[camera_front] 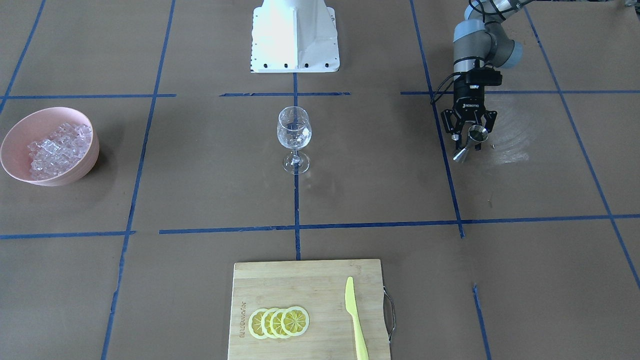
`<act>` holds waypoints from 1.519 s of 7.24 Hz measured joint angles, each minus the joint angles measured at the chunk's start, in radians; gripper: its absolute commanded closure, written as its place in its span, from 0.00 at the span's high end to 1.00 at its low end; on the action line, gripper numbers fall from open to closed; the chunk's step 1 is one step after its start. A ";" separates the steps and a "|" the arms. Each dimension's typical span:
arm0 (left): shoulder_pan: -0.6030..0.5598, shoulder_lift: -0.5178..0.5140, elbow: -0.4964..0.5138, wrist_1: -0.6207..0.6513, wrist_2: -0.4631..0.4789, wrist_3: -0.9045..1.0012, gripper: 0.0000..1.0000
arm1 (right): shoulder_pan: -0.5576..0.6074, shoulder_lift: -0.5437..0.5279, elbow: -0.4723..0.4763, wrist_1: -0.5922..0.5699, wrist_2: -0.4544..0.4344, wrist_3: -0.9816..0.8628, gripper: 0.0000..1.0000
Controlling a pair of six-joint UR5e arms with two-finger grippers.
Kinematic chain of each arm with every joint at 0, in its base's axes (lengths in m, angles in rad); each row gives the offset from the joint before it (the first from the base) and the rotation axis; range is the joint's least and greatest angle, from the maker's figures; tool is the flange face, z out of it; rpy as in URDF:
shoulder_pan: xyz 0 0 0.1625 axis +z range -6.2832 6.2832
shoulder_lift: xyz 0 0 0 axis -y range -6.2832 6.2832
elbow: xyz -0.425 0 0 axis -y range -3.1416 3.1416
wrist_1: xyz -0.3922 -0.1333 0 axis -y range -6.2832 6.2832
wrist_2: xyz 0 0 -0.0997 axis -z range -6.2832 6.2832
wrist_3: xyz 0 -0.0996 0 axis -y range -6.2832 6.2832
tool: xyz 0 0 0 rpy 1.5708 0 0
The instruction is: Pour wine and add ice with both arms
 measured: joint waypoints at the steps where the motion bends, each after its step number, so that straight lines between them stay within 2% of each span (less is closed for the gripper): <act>1: 0.000 -0.001 0.000 0.000 0.000 0.000 0.42 | 0.000 0.001 -0.001 0.000 -0.001 0.000 1.00; 2: 0.000 -0.002 -0.001 -0.001 0.000 0.000 0.47 | 0.000 0.001 -0.001 0.001 -0.001 0.000 1.00; 3: 0.000 -0.002 -0.001 -0.002 0.000 0.000 0.47 | 0.000 0.001 -0.001 0.001 -0.001 0.000 1.00; 7: -0.006 -0.007 -0.003 -0.002 0.002 0.001 0.42 | 0.000 -0.001 -0.002 0.001 -0.001 0.000 1.00; 9: -0.015 -0.009 -0.003 -0.002 0.001 0.002 0.31 | 0.000 -0.002 -0.002 0.001 -0.002 0.000 1.00; 11: -0.020 -0.010 -0.001 -0.001 0.001 0.002 0.00 | 0.000 -0.002 -0.002 0.001 -0.002 0.000 1.00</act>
